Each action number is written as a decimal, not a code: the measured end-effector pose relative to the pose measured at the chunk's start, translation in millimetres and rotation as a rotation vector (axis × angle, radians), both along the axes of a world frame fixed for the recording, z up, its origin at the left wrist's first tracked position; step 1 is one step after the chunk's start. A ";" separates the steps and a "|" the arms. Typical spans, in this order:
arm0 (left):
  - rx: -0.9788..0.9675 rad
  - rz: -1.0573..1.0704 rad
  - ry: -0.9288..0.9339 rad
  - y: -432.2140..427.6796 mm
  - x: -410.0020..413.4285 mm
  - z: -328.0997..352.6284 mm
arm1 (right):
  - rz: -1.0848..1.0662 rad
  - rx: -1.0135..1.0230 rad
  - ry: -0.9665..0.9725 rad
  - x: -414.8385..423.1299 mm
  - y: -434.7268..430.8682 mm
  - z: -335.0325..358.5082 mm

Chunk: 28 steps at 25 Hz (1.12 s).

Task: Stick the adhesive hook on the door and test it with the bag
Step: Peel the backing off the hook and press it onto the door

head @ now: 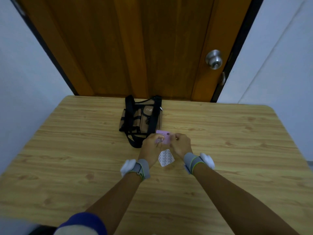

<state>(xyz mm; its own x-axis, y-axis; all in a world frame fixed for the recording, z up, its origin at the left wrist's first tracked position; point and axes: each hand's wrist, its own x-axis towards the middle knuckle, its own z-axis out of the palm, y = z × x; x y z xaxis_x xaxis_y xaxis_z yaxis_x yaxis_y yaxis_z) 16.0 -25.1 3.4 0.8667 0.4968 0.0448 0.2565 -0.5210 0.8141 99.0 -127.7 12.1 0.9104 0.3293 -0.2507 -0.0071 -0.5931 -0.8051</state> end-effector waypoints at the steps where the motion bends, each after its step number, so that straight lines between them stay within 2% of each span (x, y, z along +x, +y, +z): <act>1: 0.004 -0.007 -0.008 0.0 0.6 1.3 | -0.013 0.013 -0.006 0.2 2.1 1.7; 5: -0.013 -0.008 -0.064 3.7 5.0 14.8 | -0.065 0.041 -0.049 5.6 4.2 8.6; 7: -0.016 0.060 -0.076 7.9 12.4 23.8 | -0.057 0.055 -0.085 10.0 5.9 14.3; 10: -0.149 0.226 -0.049 20.3 31.2 43.6 | -0.075 0.078 -0.140 20.7 14.1 29.5; 14: -0.235 0.236 -0.151 41.0 54.9 85.4 | -0.121 0.151 -0.245 41.6 34.0 69.3; 22: -0.133 0.231 -0.384 84.0 119.3 212.2 | -0.162 0.247 -0.524 95.8 81.8 206.1; 28: 0.041 0.190 -0.562 123.6 167.4 332.6 | -0.146 0.293 -0.720 140.0 115.7 328.9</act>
